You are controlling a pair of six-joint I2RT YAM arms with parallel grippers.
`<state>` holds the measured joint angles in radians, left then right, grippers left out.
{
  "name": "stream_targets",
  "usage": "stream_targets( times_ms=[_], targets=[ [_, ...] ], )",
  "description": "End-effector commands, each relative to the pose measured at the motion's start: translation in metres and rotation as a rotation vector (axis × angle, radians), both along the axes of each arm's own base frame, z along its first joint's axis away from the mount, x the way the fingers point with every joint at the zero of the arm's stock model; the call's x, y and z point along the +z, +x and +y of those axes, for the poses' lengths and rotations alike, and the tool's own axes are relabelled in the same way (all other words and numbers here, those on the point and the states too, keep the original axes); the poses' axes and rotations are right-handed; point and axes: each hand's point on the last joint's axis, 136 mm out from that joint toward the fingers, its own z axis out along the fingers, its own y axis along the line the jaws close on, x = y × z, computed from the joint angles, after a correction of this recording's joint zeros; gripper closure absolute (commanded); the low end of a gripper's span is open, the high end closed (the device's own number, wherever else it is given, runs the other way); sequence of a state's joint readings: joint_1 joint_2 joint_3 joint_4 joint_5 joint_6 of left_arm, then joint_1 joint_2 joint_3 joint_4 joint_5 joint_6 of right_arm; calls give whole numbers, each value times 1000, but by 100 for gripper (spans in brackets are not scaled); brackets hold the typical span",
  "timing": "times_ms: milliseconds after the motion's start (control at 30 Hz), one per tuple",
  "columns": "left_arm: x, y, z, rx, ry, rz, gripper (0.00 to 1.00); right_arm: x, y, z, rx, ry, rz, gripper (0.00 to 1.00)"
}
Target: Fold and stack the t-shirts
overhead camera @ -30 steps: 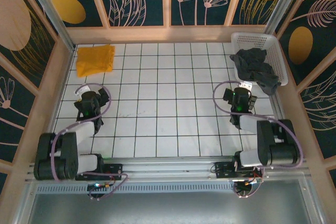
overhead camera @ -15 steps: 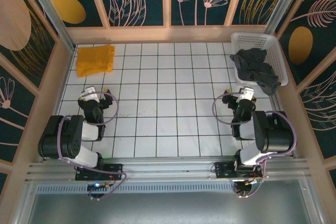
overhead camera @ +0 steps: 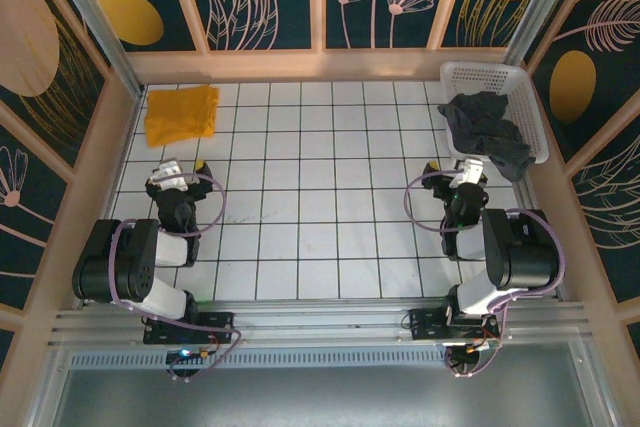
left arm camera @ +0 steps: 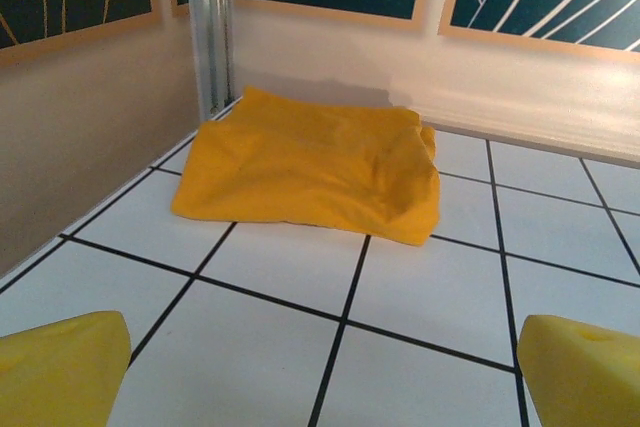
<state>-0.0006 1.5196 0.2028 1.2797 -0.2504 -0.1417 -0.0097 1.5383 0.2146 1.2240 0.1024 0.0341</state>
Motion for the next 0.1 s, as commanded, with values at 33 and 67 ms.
stream_targets(
  times_ms=[33, 67],
  targets=[
    [13, 2, -1, 0, 13, -44, 1, 12, 5, 2, 22, 0, -45, 1],
    [13, 2, -1, 0, 13, -44, 1, 13, 5, 2, 24, 0, -48, 1]
  ],
)
